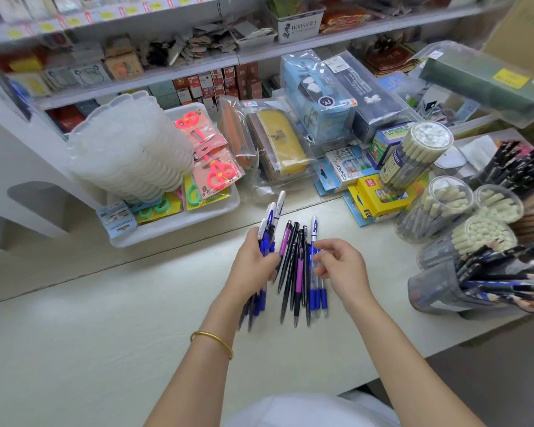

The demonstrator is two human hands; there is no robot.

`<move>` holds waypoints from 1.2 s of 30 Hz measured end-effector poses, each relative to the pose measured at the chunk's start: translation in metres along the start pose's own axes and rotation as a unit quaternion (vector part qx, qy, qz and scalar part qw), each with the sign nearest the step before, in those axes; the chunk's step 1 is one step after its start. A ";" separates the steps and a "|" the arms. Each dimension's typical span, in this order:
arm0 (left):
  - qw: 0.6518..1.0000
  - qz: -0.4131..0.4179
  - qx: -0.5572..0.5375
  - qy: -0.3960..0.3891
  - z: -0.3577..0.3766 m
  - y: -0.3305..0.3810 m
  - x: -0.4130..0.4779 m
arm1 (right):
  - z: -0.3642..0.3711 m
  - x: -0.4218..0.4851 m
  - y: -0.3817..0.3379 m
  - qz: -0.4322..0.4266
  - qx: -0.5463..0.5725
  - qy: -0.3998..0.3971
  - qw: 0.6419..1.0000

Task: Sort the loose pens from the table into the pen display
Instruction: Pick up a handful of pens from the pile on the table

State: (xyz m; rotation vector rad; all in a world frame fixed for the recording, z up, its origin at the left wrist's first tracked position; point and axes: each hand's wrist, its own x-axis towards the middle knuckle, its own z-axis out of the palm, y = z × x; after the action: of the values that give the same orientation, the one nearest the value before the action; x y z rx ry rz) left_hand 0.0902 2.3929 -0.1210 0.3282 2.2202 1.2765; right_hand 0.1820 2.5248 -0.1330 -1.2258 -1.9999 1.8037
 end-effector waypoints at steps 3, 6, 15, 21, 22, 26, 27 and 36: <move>0.988 0.025 -0.148 0.019 -0.011 0.027 -0.009 | 0.010 -0.013 -0.015 0.031 0.072 -0.035 0.996; 0.962 0.089 -0.247 0.079 -0.022 0.053 -0.015 | 0.027 -0.033 -0.025 0.113 0.138 -0.095 0.979; 0.906 0.216 -0.336 0.136 -0.031 0.080 -0.046 | 0.062 -0.061 -0.057 0.310 0.552 -0.149 0.759; 0.878 0.220 -0.399 0.145 -0.030 0.081 -0.063 | 0.076 -0.059 -0.072 0.277 0.593 -0.221 0.723; 0.860 0.214 -0.441 0.144 -0.030 0.080 -0.063 | 0.079 -0.061 -0.076 0.261 0.588 -0.240 0.727; 0.835 0.198 -0.490 0.154 -0.034 0.072 -0.065 | 0.091 -0.069 -0.084 0.221 0.599 -0.289 0.714; 0.833 0.183 -0.497 0.159 -0.036 0.070 -0.065 | 0.094 -0.071 -0.086 0.226 0.597 -0.285 0.715; 0.922 0.170 -0.302 0.174 -0.063 0.036 -0.075 | 0.117 -0.093 -0.088 0.182 0.600 -0.331 0.705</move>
State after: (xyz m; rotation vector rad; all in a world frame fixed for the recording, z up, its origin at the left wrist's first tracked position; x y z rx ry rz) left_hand 0.1133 2.3314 -0.0392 0.2614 1.9465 2.2778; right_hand 0.1297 2.3830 -0.0478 -0.5022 -0.2099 3.1377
